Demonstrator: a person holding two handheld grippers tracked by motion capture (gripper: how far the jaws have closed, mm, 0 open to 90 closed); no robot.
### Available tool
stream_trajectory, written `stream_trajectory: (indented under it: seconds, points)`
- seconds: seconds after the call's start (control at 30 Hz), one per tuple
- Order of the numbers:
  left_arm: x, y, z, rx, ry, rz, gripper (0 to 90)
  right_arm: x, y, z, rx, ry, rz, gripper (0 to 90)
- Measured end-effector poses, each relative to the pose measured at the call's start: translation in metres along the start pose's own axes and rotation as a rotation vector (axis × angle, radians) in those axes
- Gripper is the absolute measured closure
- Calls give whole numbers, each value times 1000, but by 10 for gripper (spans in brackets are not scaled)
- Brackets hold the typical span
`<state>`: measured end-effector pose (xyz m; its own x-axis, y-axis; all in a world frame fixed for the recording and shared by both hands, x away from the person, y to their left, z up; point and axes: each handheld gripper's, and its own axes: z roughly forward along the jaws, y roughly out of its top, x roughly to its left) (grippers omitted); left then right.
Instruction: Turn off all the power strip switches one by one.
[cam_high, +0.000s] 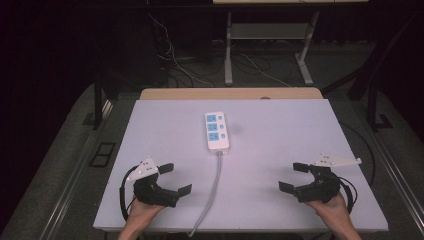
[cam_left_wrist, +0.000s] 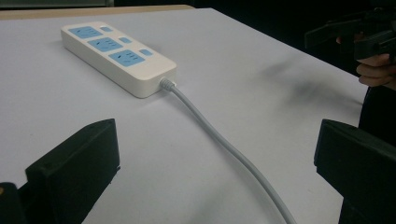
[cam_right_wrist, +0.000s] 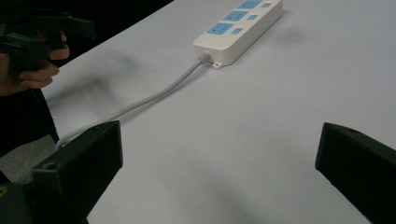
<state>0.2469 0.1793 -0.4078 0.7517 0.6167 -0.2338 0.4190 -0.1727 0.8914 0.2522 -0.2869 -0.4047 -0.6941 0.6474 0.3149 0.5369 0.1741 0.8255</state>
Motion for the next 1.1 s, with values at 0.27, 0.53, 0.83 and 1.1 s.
stream_trajectory:
  seconds: [0.27,0.53,0.83,1.1]
  points:
    - [-1,0,1,12,-5,4,0,-2,-1,0,-2,-2,9,6]
    - [-3,0,4,34,-7,8,0,-4,-2,-2,-5,-8,13,6]
    - [-4,2,6,81,-6,25,0,-5,-3,-1,18,-25,-5,6]
    - [-7,8,12,148,-12,50,0,-6,-3,-4,12,-24,5,6]
